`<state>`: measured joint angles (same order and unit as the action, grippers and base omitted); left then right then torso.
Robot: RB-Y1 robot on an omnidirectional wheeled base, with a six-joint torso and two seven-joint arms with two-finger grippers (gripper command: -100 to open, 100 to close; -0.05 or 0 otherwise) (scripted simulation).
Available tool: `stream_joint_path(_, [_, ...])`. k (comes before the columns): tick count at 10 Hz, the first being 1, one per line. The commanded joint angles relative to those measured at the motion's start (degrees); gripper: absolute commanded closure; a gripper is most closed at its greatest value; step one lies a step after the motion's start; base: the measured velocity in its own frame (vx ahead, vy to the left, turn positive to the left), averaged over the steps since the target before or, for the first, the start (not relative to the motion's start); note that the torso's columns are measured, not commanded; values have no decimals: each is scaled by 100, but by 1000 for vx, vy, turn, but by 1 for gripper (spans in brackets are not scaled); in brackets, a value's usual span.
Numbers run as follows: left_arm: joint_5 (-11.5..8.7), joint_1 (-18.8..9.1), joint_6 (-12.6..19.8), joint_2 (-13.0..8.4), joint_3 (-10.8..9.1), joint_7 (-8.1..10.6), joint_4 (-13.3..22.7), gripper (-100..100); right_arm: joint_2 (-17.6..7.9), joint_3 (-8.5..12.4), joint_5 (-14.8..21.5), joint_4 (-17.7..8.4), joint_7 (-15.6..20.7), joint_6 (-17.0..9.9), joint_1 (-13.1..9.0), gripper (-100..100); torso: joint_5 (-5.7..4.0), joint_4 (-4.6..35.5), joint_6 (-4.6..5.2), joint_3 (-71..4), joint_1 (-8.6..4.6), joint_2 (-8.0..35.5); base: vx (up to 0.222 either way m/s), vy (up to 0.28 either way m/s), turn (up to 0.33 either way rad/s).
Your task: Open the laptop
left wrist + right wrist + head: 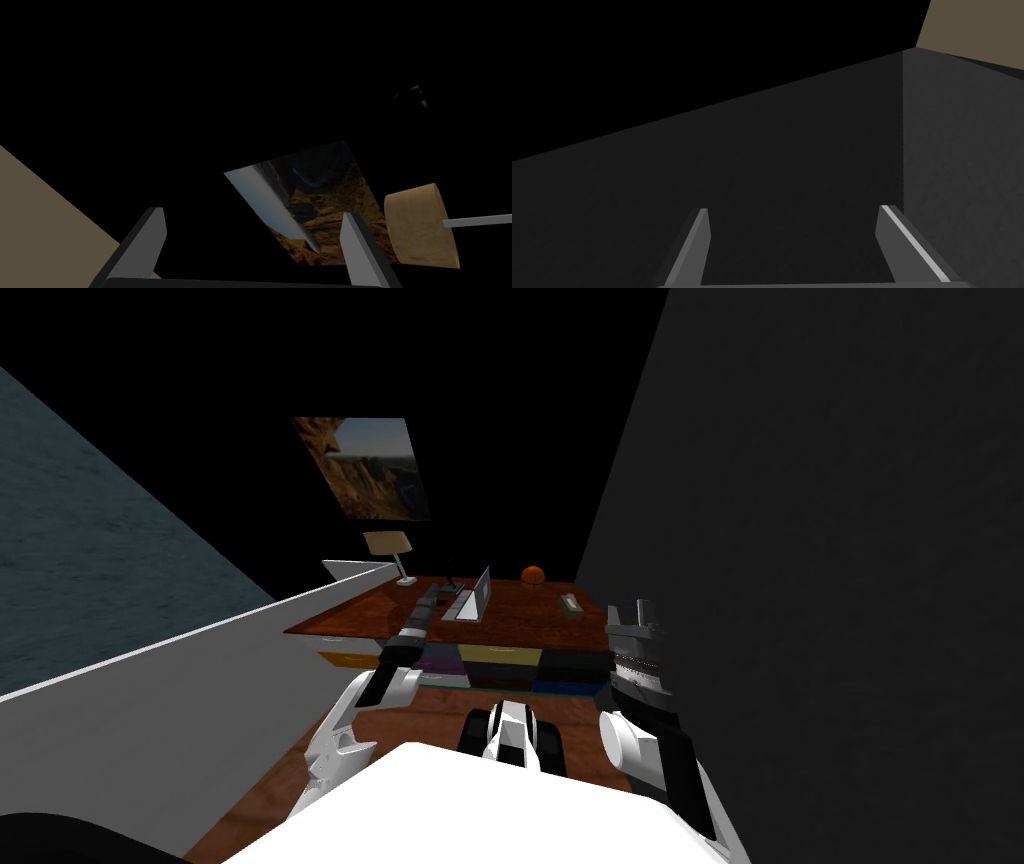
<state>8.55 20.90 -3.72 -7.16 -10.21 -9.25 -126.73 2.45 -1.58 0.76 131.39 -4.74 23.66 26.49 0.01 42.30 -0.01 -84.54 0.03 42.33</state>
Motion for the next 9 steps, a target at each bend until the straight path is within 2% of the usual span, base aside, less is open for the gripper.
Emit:
stream_joint_path(1, [94, -134, 358, -25, -125, -69, 83, -100, 0, 0, 0, 0, 0, 0, 0, 0, -2, -1, 1, -2, -8, -4, 63, -85, -44])
stream_joint_path(9, [385, -543, 1538, -37, -589, -261, 354, -100, 0, 0, 0, 0, 0, 0, 0, 0, -1, -1, 0, -1, -5, -2, 56, -82, -47])
